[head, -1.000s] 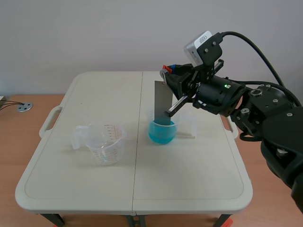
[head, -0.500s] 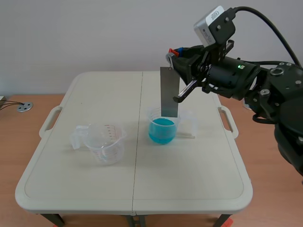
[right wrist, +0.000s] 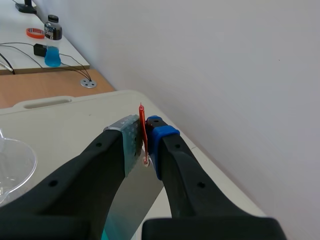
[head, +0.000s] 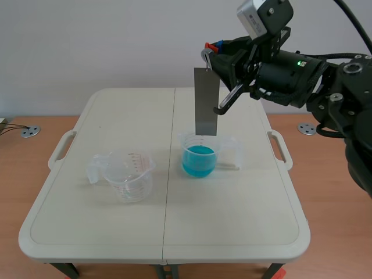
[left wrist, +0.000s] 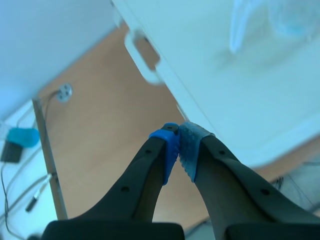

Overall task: Hold the metal plate by the orange handle, dip it into the blue solution, take it out and point at it, then put the plate back in the beaker on the left.
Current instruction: 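Raise the plate and point at it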

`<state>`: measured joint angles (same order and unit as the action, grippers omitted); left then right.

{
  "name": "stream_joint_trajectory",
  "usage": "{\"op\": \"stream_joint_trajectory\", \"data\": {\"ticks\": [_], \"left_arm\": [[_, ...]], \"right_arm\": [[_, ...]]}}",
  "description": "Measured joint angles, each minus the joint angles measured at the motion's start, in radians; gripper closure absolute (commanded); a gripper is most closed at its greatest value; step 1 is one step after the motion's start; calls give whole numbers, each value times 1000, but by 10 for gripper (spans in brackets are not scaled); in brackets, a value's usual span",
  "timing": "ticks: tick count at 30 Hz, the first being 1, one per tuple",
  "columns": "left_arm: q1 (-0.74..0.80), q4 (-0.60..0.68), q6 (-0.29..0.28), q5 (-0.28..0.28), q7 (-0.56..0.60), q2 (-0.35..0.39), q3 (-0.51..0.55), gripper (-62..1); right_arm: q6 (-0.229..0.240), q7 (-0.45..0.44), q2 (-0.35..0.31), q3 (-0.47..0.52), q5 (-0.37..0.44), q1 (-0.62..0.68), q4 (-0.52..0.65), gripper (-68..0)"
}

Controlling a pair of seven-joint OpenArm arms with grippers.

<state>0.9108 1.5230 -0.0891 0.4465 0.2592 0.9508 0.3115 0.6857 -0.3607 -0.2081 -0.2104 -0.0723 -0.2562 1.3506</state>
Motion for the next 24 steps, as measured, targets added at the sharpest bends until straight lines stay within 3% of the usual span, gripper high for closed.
{"op": "stream_joint_trajectory", "data": {"ticks": [11, 15, 24], "left_arm": [[-269, 2, -274, 0, -5, 0, -13, -23], [-368, 2, -314, -1, -51, 0, -97, -23], [-648, 2, -323, -3, -134, -14, -415, -23]], "right_arm": [[4, 29, -5, 0, 1, 0, 110, -15], [4, 49, -5, 0, 13, 0, 128, -15], [19, 101, -5, 0, 75, 0, 159, -15]]}}
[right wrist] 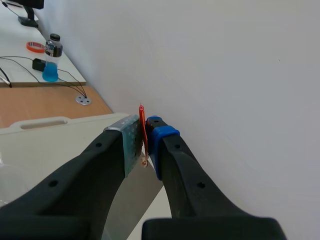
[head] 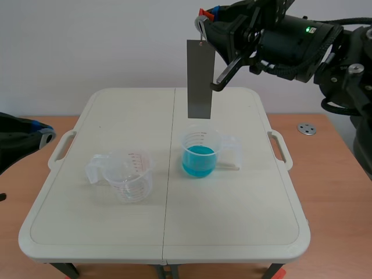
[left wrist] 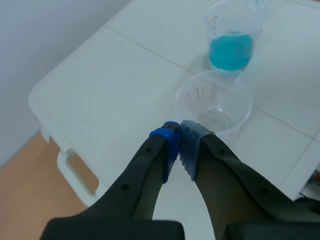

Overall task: Hold the metal plate by the orange handle, dip it into the blue solution, take it out and point at it, then put the plate back in the beaker on the left.
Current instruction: 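Raise the plate and point at it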

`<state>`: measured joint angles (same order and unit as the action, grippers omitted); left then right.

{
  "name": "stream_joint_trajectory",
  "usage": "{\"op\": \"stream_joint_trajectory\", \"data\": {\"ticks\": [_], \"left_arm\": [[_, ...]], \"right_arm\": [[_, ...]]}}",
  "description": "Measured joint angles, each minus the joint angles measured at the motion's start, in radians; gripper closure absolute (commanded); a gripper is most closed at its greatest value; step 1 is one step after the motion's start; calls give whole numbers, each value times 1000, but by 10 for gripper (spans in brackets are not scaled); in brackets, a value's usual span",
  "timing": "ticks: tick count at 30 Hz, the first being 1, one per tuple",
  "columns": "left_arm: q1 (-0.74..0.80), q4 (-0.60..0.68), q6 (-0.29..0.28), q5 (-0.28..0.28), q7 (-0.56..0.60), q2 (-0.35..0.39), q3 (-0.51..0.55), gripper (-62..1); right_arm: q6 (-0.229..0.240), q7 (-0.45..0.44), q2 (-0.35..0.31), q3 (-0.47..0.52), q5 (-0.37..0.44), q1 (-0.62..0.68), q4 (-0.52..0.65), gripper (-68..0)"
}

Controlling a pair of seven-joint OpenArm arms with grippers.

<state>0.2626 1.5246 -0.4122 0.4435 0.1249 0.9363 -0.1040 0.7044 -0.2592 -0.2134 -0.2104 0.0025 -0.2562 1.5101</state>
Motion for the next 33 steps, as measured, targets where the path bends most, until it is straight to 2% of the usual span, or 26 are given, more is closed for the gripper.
{"op": "stream_joint_trajectory", "data": {"ticks": [2, 8, 12, 17, 23, 33], "left_arm": [[-69, 0, 0, -3, -43, -21, -55, -23], [-266, -14, 0, -100, -140, -147, -200, -23], [-357, -60, 0, -157, -180, -246, -282, -23], [-436, -146, 0, -206, -206, -352, -366, -23], [-514, -247, 0, -241, -220, -446, -418, -23], [-613, -332, 0, -261, -219, -529, -433, -23]], "right_arm": [[0, 12, 0, 0, 15, 0, 0, -15], [0, 26, 0, 0, 22, 0, 2, -15], [0, 26, 0, 0, 25, 0, 19, -15], [0, 63, 0, 0, 67, 0, 43, -15], [0, 89, 0, 0, 97, 0, 50, -15], [0, 93, 0, 0, 100, 0, 50, -15]]}}
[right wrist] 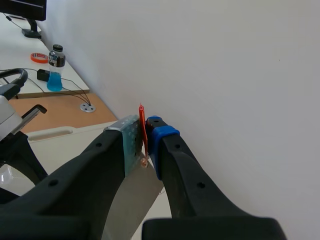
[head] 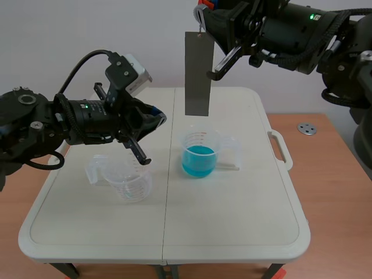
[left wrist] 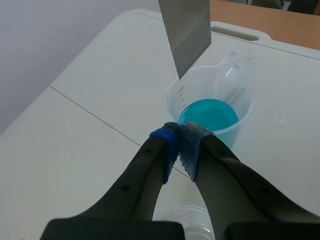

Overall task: Hold the metal plate by the orange handle, dip it into the blue solution, take it out and point at it, then put the plate back in the beaker on the left.
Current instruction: 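Raise the plate and point at it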

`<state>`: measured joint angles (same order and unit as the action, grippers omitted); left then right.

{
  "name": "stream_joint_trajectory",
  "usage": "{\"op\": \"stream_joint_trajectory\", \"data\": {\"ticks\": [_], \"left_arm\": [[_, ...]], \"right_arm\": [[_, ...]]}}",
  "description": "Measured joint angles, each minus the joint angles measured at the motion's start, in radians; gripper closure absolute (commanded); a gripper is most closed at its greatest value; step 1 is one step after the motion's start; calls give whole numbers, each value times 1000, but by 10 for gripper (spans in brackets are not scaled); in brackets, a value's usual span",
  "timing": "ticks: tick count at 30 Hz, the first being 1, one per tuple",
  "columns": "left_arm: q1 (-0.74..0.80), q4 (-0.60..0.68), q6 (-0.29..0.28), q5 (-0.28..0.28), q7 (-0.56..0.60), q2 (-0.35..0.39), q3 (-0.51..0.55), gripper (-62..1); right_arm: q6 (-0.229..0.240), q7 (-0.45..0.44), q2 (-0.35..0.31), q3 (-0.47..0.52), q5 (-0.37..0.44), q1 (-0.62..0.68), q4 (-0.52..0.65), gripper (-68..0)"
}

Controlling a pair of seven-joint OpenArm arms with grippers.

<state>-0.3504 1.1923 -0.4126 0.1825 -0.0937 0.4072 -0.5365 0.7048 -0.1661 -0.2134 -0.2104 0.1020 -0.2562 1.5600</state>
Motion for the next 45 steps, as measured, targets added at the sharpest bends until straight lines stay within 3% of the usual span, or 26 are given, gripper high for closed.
{"op": "stream_joint_trajectory", "data": {"ticks": [8, 13, 34, 38, 45], "left_arm": [[-16, -40, 0, -3, 0, -39, 0, -23], [-16, -44, 0, -47, 0, -58, 0, -23], [-14, -44, 4, -47, 2, -51, 0, -23], [22, -34, 96, -34, 64, 2, 19, -23], [225, 83, 126, 11, 111, 211, 194, -23]], "right_arm": [[0, 0, 0, 0, 0, 0, 0, -15], [0, 0, 0, 0, 0, 0, 0, -15], [0, 0, 0, 0, 0, 0, 0, -15], [0, 0, 0, 0, 1, 0, 0, -15], [0, 4, 0, 0, 7, 0, 0, -15]]}}
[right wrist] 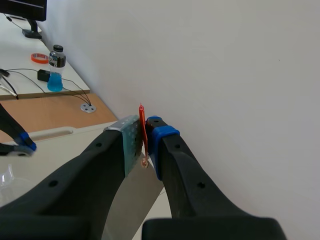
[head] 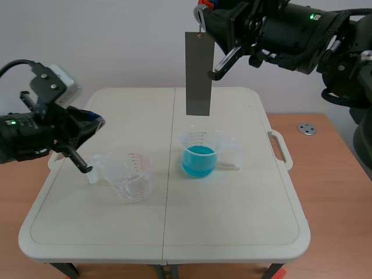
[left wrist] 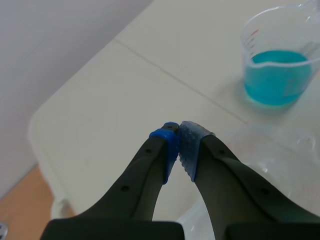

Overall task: Hold the metal plate by the orange handle, dip it into the blue solution, take it out and point at it, then put the plate back in the beaker on the left.
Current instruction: 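Raise the plate and point at it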

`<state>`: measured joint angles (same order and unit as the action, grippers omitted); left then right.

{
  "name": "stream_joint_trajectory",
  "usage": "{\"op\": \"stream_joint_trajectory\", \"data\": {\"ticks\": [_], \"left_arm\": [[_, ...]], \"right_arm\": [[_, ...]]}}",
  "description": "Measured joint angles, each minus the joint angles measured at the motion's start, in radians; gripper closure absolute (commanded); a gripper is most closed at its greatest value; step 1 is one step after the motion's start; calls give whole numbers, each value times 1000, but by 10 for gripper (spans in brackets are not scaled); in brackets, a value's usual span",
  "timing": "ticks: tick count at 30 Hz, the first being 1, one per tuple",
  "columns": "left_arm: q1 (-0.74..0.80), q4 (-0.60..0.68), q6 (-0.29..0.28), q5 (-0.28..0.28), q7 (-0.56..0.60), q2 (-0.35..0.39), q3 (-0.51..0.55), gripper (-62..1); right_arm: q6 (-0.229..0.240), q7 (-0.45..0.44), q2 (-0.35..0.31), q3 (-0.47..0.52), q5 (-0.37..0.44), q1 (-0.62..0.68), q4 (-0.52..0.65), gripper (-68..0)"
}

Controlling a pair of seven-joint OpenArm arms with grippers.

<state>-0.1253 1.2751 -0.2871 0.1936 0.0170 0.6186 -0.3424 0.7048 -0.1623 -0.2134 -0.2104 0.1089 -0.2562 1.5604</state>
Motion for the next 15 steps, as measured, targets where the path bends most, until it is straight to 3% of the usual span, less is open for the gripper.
{"op": "stream_joint_trajectory", "data": {"ticks": [8, 15], "left_arm": [[331, 90, 14, 126, 48, 207, 281, -23], [657, 90, 19, 134, 76, 260, 538, -23]], "right_arm": [[0, 0, 0, 0, 16, 0, 0, -15], [0, 0, 0, -3, 26, -1, 0, -15]]}}
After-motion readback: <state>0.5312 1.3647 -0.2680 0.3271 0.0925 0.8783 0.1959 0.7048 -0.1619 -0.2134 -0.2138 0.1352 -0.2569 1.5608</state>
